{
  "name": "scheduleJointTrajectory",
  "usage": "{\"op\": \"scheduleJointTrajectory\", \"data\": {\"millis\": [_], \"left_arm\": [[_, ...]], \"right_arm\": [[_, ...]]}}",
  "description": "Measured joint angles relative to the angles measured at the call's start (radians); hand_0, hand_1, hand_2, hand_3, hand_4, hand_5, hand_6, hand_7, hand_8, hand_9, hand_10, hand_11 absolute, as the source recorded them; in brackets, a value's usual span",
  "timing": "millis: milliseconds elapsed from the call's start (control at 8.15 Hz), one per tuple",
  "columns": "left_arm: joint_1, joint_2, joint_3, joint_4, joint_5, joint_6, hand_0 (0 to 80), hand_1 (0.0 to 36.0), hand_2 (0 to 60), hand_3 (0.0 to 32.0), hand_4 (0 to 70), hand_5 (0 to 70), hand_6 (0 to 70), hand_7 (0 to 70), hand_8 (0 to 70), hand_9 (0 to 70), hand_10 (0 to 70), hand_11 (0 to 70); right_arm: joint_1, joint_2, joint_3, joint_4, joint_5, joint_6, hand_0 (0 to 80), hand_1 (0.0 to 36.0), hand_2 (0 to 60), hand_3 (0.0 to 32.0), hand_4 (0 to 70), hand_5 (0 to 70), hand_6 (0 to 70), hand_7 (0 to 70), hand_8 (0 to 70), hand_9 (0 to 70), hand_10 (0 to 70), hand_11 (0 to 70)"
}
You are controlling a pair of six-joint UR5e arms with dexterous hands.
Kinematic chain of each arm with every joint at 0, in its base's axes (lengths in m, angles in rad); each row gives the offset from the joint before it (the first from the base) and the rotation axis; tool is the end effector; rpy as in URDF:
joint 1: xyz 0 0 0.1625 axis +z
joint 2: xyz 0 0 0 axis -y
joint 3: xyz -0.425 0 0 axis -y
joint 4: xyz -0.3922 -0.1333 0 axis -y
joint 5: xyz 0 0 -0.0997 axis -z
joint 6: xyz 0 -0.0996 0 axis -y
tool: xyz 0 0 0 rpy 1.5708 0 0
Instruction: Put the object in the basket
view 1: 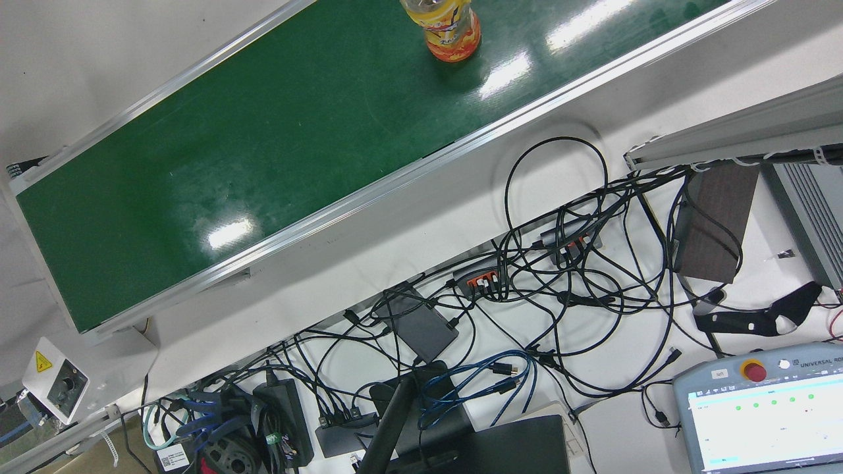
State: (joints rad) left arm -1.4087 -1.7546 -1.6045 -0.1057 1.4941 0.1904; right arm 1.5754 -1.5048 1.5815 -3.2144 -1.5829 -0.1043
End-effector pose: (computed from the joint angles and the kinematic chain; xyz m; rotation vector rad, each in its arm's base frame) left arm -0.0444 -0.6015 0.5587 0.1018 2.4367 -1.7437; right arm 0.1345 -0.5184 0.6558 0.1051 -2.1690 2.1597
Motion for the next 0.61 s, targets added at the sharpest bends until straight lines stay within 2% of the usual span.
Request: {"op": "scheduleJointTrajectory", "data": {"millis": [613], "left_arm": [[-0.006,0.001,-0.017,0.001,0.0,-0.002,49.3,5.2,0.0,2.2,8.3,32.8,0.0,4.5,6.8,7.0,0.0,0.0]], "right_arm": [[0.0,0.0,0.0,0.0,0.001,0.0,0.0,0.0,0.0,0.0,0.0,0.0,0.0,0.0,0.0,0.0,0.0,0.0]]}}
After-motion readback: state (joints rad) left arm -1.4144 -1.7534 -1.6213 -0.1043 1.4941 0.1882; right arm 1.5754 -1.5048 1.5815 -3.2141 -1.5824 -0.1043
